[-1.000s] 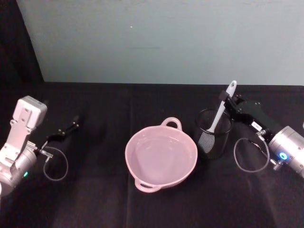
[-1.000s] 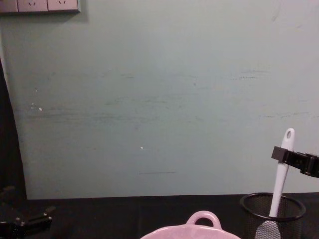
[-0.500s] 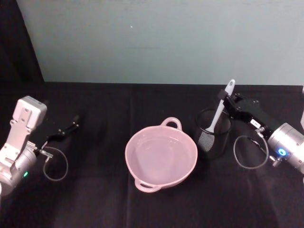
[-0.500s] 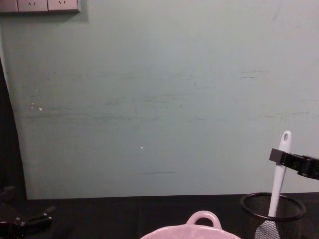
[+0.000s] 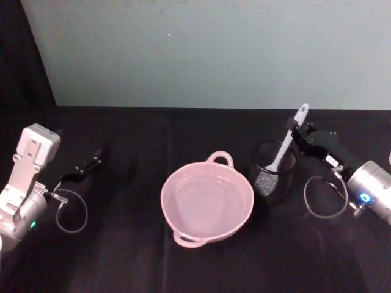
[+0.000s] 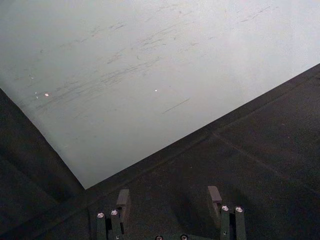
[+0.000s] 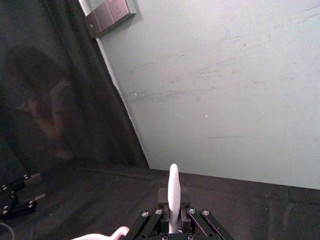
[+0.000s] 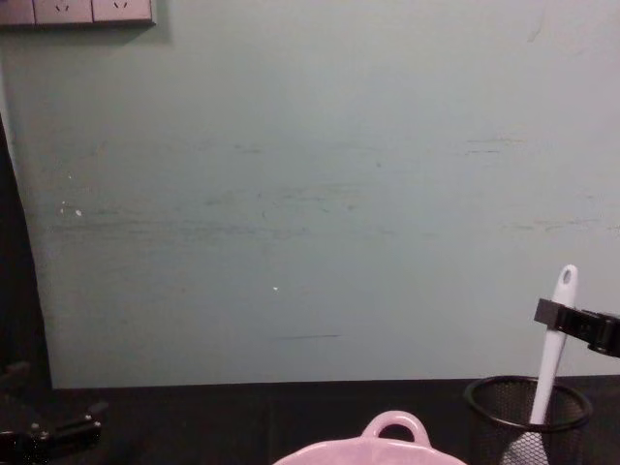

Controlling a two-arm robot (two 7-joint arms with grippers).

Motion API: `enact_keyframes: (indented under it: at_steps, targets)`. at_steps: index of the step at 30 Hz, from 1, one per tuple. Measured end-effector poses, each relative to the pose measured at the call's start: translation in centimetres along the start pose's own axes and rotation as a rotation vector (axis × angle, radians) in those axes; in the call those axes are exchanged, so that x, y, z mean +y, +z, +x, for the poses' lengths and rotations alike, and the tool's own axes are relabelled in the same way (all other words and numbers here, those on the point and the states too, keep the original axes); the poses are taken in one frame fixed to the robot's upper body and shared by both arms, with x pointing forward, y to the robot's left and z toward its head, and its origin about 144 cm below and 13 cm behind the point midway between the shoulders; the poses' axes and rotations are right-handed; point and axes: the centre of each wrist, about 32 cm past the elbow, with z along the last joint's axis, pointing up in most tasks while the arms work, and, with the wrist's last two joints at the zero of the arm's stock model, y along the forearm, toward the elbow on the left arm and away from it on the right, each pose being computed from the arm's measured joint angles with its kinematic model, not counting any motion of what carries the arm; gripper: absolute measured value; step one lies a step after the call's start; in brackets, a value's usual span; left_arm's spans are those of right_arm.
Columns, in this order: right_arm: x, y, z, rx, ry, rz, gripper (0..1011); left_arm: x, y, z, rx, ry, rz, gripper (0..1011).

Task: Use the one hand to pick up the spoon and stir the clear water in the bowl.

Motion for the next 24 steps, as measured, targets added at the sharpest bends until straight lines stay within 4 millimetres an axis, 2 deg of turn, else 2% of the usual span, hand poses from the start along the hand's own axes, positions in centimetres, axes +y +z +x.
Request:
enact_keyframes:
  at_steps: [8,10,11,24]
  targets:
    - [-0.3,-0.4,0.4,0.011,-0.025,-0.009,324,0.0,0.0,0.0,0.000,0.000,0.000,1005]
    - [-0.4,-0.5,0.6,0.014,-0.034,-0.010,427,0.0,0.0,0.0,0.000,0.000,0.000,1005]
    - [-0.4,-0.5,0.6,0.014,-0.034,-0.010,427,0.0,0.0,0.0,0.000,0.000,0.000,1005]
    - [-1.3,-0.6,1.1,0.023,-0.058,-0.049,842,0.0,0.0,0.0,0.000,0.000,0.000,1005]
